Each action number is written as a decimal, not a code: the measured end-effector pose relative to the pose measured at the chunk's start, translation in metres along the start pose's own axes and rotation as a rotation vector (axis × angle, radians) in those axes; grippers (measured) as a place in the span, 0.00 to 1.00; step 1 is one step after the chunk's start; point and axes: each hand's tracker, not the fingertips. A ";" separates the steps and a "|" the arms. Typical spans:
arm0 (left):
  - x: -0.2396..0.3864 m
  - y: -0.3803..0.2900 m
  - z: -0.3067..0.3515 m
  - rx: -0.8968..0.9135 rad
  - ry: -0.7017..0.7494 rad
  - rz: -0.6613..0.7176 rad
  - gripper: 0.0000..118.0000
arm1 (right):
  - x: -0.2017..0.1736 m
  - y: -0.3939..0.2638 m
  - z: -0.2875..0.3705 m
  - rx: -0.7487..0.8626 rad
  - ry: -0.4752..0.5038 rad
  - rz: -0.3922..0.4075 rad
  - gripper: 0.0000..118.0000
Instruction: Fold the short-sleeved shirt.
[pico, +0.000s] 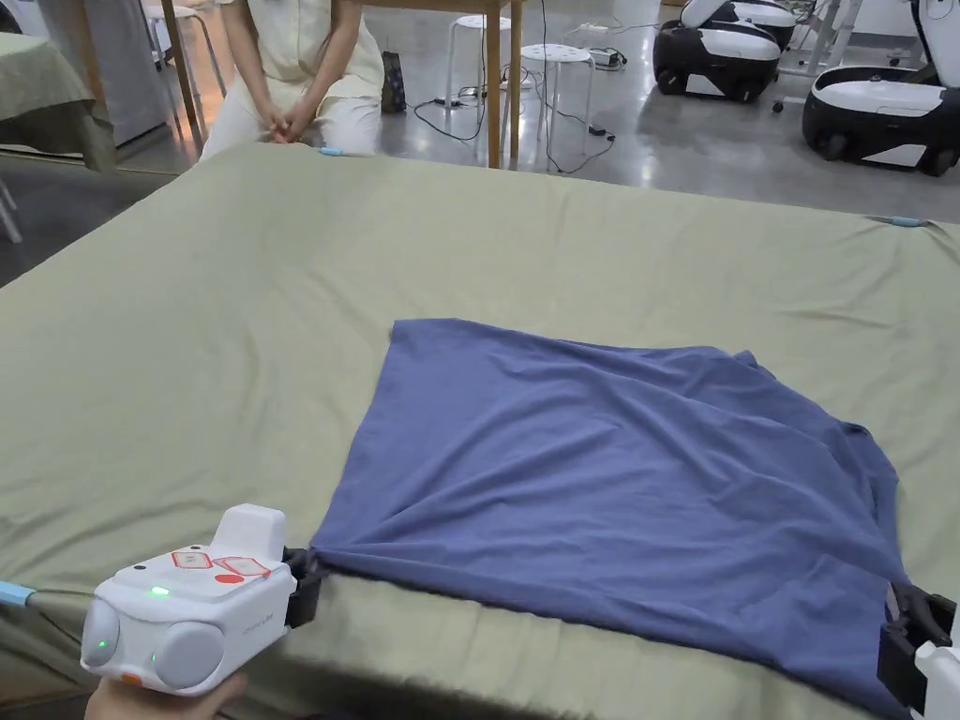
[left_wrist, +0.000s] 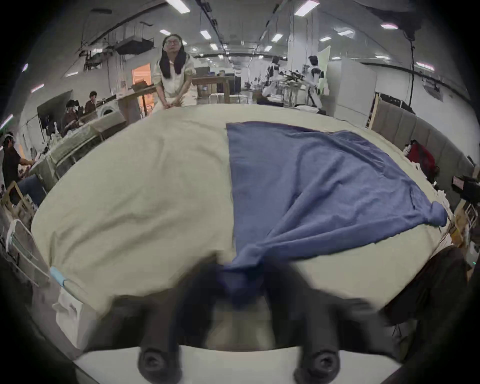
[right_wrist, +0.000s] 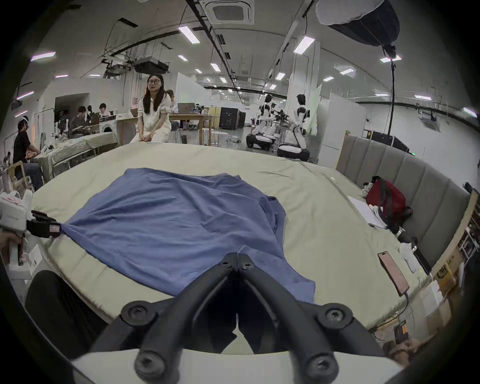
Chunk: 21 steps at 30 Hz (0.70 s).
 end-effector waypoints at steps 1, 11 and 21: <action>0.004 0.000 0.000 0.002 -0.007 -0.015 0.01 | 0.001 0.001 0.000 -0.005 -0.002 -0.001 0.00; 0.035 0.019 0.027 0.011 0.071 -0.046 0.01 | 0.044 -0.010 -0.010 -0.137 -0.056 0.009 0.00; 0.051 0.023 0.037 0.020 0.081 -0.059 0.01 | 0.084 -0.046 -0.014 -0.183 0.075 0.002 0.93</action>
